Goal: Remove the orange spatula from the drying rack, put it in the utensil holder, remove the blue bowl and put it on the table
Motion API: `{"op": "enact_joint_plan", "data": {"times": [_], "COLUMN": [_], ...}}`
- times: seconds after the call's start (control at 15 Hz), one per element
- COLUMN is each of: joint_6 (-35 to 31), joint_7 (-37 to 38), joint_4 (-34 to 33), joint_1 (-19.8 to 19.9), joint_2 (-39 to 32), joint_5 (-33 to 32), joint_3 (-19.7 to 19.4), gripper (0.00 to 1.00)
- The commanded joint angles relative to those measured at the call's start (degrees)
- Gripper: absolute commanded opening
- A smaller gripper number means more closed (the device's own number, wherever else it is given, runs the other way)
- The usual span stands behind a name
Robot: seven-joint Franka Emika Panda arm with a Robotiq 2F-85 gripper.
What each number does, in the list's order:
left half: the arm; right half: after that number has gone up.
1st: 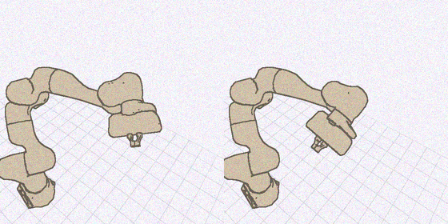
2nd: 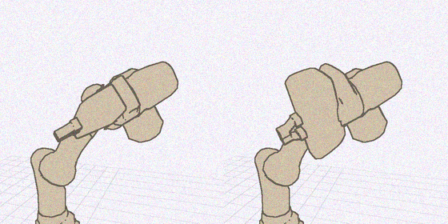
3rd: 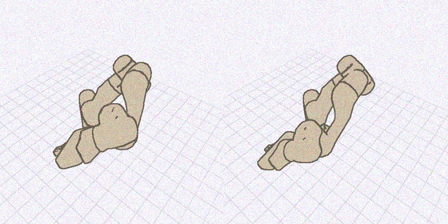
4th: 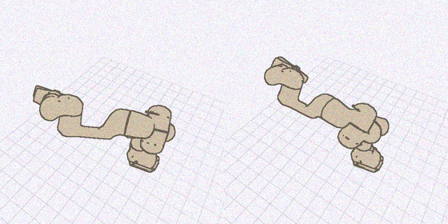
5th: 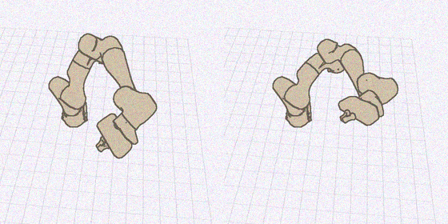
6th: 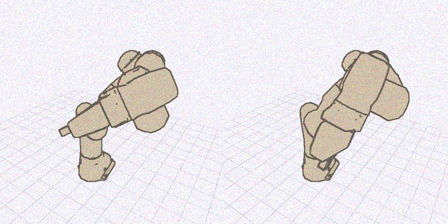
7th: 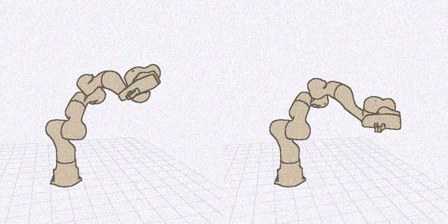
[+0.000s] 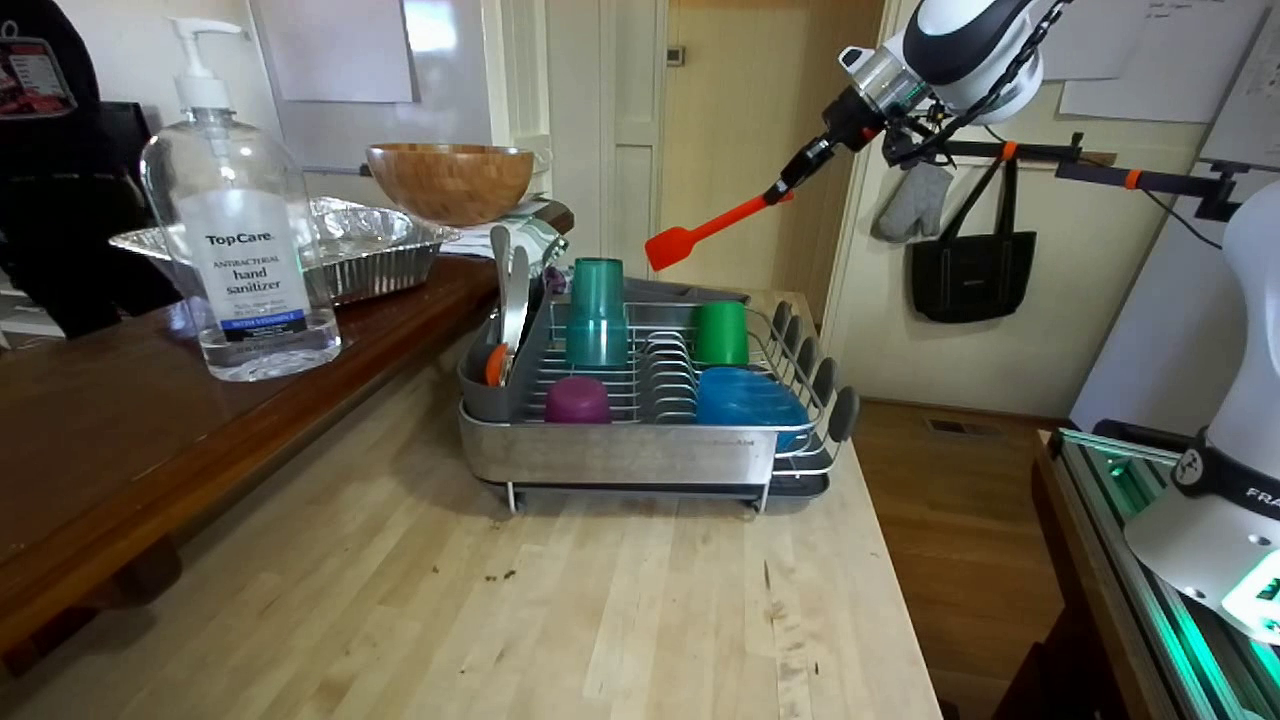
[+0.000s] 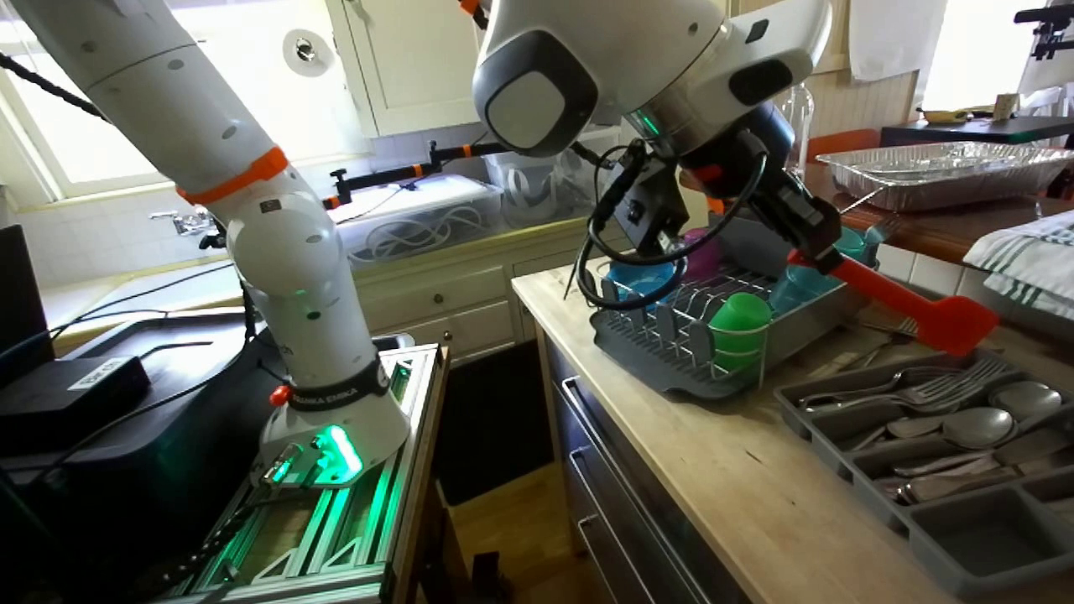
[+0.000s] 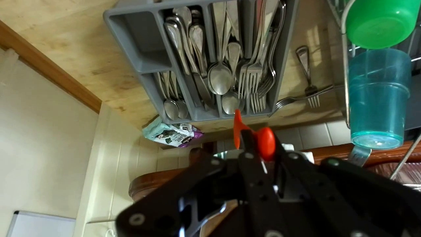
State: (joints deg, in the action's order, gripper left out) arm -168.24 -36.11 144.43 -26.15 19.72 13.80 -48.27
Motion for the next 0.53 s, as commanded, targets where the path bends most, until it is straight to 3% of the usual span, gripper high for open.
{"op": "enact_joint_plan", "data": {"times": [0.0, 0.47], "joint_6": [-0.6, 1.8], "joint_7": [-3.2, -6.1], "joint_4": [-3.3, -11.1], "joint_1": [-6.8, -23.0], "joint_2": [-1.7, -4.4], "joint_5": [4.4, 9.5], "joint_3": [-6.5, -22.2], "gripper": [0.03, 0.03]}}
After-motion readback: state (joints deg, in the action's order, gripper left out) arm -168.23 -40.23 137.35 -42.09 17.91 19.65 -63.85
